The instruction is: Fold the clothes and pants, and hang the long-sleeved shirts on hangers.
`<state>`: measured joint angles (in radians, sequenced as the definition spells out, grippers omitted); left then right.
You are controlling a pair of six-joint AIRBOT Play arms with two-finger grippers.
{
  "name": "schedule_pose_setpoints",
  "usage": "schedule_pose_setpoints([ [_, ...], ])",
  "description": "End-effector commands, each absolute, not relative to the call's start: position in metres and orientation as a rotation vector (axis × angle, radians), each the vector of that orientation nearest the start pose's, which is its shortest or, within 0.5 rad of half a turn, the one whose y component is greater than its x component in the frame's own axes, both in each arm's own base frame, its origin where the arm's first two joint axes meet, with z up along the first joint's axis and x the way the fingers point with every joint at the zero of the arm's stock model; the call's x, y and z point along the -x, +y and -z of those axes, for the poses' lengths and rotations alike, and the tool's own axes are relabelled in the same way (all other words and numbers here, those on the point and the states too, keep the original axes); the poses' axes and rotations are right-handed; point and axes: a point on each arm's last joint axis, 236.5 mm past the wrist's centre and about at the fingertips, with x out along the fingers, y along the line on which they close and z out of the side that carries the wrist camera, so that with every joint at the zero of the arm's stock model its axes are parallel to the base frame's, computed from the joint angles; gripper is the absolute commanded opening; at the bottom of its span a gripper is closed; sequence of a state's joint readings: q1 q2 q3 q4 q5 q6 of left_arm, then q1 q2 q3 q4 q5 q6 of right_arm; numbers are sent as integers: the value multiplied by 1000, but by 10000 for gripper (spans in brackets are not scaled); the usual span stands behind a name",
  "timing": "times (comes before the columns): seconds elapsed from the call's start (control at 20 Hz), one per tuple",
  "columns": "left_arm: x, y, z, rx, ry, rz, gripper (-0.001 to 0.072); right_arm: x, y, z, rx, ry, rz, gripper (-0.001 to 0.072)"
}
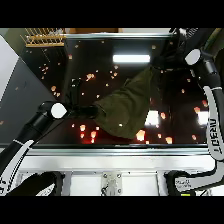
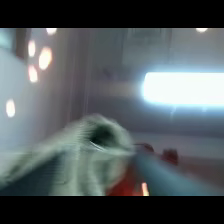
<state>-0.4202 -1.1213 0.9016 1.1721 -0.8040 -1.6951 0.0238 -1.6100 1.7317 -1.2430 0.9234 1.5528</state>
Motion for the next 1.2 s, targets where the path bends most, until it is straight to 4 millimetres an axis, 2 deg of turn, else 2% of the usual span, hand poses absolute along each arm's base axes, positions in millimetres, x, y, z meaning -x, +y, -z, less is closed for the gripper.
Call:
schedule_pose_setpoints([
  [0.0,-358,-218,-21,340,1071,397,664,-568,68,-150,-300,752,-193,715],
  [0.1,-372,-185,-23,376,1111,326,663,-544,59,-159,-230,796,-217,714],
  [0.2,-366,-155,-9,407,1170,259,663,-505,56,-150,-179,906,-250,713],
  [0.3,-350,-133,19,447,1242,193,663,-464,57,-121,-192,1033,-252,713],
  [0.4,-331,-123,52,468,1317,146,663,-422,60,-76,-257,1160,-218,713],
  [0.5,-318,-132,76,503,1376,165,663,-379,64,-23,-333,1286,-180,713],
  [0.6,-315,-154,90,550,1413,227,663,-339,79,20,-435,1378,-180,713],
  [0.75,-317,-174,103,555,1469,274,663,-290,106,65,-562,1493,-193,713],
  [0.85,-319,-184,106,537,1494,297,663,-269,120,84,-559,1541,-204,713],
  [0.95,-324,-190,109,517,1499,309,663,-256,138,95,-528,1557,-233,713],
  [1.15,-333,-193,113,517,1502,308,662,-254,167,100,-473,1523,-285,713],
])
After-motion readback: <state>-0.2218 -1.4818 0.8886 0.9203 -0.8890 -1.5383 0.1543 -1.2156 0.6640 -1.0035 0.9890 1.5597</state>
